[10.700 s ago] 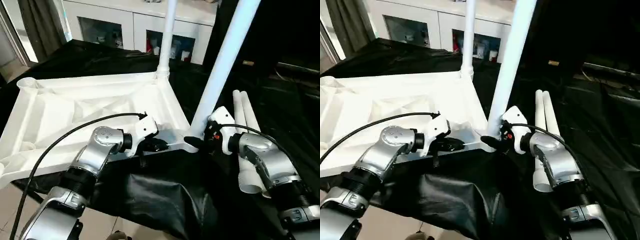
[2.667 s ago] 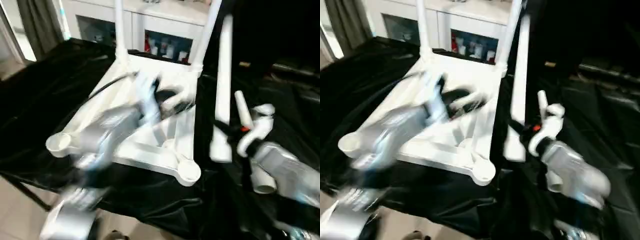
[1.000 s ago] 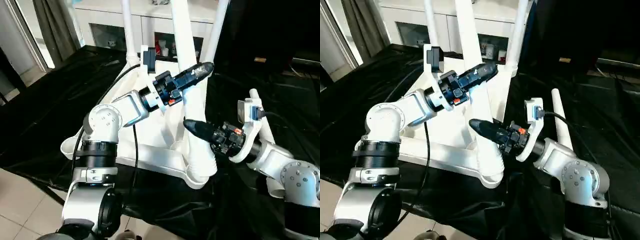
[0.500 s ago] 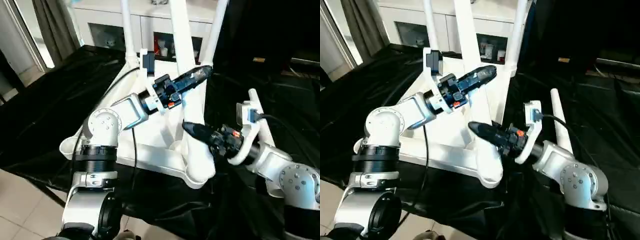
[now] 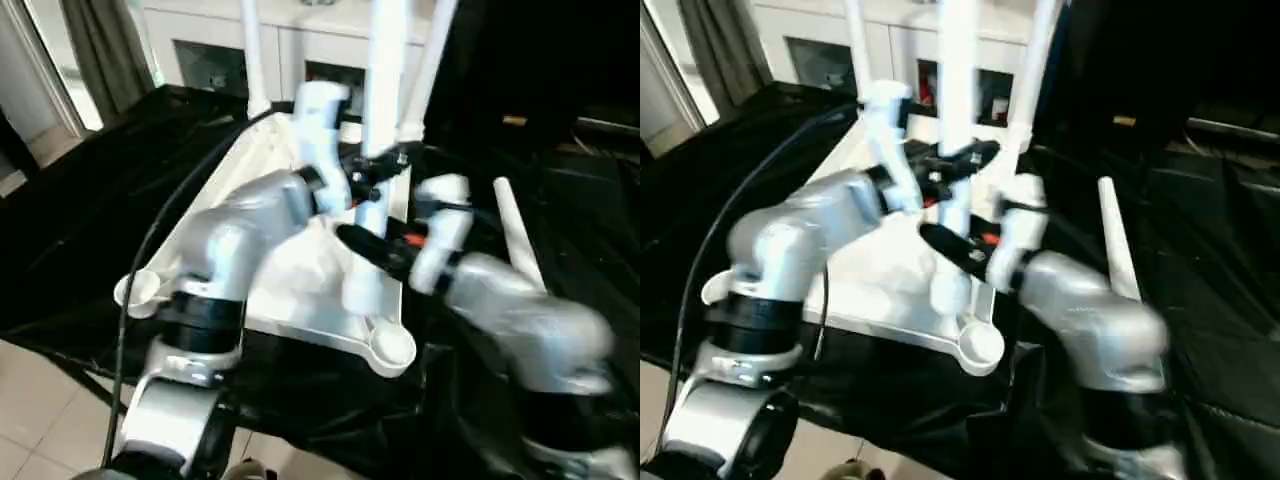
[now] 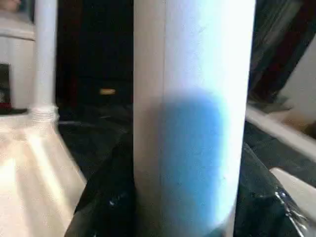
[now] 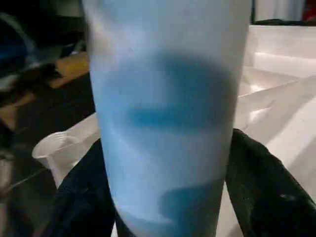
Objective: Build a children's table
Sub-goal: Pick table leg
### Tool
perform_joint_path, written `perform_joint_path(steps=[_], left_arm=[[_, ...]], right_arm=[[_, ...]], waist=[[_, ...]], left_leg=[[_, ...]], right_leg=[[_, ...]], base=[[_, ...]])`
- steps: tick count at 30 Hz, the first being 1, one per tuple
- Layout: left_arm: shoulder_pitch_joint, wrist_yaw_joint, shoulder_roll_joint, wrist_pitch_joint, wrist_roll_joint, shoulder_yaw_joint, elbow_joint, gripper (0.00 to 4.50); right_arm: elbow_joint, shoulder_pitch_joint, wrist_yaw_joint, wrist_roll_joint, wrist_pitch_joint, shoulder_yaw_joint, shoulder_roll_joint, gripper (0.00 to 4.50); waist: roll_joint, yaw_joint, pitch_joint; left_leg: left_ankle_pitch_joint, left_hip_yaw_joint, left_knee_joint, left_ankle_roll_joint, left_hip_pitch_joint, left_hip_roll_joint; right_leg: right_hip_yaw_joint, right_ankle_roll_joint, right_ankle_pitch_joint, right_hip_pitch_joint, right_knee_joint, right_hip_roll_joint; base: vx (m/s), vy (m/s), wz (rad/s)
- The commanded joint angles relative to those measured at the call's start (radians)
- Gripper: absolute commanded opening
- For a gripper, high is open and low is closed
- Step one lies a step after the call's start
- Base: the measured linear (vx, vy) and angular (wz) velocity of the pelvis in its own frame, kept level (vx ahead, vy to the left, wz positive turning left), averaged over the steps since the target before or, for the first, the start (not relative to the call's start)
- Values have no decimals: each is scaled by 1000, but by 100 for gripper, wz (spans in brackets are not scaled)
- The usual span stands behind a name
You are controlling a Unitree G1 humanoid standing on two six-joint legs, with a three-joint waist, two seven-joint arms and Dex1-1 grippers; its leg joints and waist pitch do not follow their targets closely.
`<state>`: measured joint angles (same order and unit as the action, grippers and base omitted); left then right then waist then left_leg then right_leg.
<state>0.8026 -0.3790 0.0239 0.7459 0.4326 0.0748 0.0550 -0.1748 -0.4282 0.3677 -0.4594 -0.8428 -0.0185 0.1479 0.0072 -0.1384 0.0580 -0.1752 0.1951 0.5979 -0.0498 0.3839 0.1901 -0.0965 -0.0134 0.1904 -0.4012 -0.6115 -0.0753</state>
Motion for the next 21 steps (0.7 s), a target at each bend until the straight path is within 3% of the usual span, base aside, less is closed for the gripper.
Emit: perform_joint_path(steps=[1, 8, 10, 11, 14, 17, 18, 19, 21], left_arm=[[27, 21, 13, -18, -43, 21, -31, 181], [38, 82, 14, -56, -99, 19, -17, 181], [41, 91, 17, -61, -107, 14, -16, 181], [42, 93, 18, -62, -109, 13, -16, 181], [40, 111, 23, -75, -119, -1, -20, 181], [37, 111, 27, -80, -117, -7, -24, 181], [32, 83, 40, -108, -113, -7, -30, 216], [29, 52, 37, -110, -83, -18, -31, 237], [21, -14, 30, -52, 28, -70, -49, 251]], right_arm=[[16, -9, -62, 37, 10, 13, -4, 296], [-1, -7, -105, 59, 1, 14, -10, 250], [-2, -5, -106, 62, 1, 14, -9, 226], [-2, -5, -105, 62, 1, 13, -6, 219], [3, -11, -85, 58, 10, 4, 5, 201], [7, -17, -68, 52, 17, -2, 12, 196], [12, -26, -41, 30, 18, 5, 15, 193], [13, -30, -30, 21, 21, 8, 17, 192], [15, -37, 26, -10, 28, 14, 32, 191]], waist=[[-17, 6, -76], [-18, 7, -77], [-28, 8, -76], [-27, 6, -76], [-37, 8, -77], [-38, 10, -76], [-49, 12, -76], [-44, 10, -76], [-47, 13, -75]], left_leg=[[-73, -24, -64, -14, -17, 41], [-77, -23, -61, -9, -15, 39], [-77, -21, -61, -5, -15, 40], [-76, -22, -61, -6, -14, 39], [-65, -22, -61, -4, -16, 41], [-63, -23, -62, -11, -18, 43], [-66, -21, -62, -9, -18, 43], [-73, -22, -63, -12, -17, 42], [-75, -21, -60, -17, -17, 41]], right_leg=[[63, -91, 161, 56, 70, -77], [63, -95, 135, 57, 67, -77], [63, -90, 149, 57, 69, -76], [63, -88, 155, 58, 67, -77], [63, -85, 147, 56, 64, -77], [63, -93, 115, 54, 61, -76], [63, -93, 114, 55, 62, -75], [64, -95, 123, 57, 61, -78], [63, -112, 109, 59, 58, -79]], base=[[0, 0, 0], [0, 0, 0], [0, 0, 0], [0, 0, 0], [0, 0, 0], [0, 0, 0], [0, 0, 0], [0, 0, 0], [0, 0, 0]])
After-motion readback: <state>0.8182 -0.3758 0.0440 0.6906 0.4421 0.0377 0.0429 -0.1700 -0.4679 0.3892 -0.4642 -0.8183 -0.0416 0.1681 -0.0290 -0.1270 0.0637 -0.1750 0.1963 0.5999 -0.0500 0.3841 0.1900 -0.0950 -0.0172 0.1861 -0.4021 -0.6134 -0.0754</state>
